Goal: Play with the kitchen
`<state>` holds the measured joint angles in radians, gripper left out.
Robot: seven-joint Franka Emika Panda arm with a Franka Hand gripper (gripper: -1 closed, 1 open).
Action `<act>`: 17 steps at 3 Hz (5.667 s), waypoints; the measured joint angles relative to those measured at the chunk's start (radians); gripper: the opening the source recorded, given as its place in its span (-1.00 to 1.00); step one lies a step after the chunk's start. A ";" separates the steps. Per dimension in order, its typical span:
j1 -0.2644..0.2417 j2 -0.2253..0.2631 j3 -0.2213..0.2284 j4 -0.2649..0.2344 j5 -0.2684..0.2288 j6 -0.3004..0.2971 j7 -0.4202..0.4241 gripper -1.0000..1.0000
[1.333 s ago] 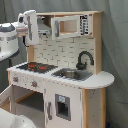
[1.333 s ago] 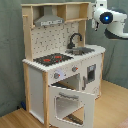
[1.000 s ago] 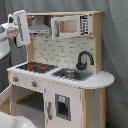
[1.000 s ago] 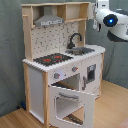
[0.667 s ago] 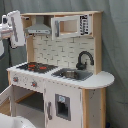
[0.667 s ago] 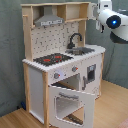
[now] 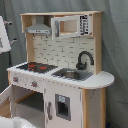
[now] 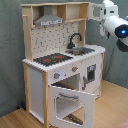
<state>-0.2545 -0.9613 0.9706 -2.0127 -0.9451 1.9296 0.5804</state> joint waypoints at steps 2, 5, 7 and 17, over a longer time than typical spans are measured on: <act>-0.001 -0.026 0.168 0.012 -0.110 0.001 -0.036 1.00; -0.053 -0.026 0.439 0.100 -0.176 0.000 -0.030 1.00; -0.160 -0.026 0.601 0.181 -0.169 0.028 0.063 1.00; -0.618 -0.027 1.208 0.395 -0.126 0.094 0.736 1.00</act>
<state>-0.8722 -0.9887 2.1784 -1.6175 -1.0714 2.0237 1.3164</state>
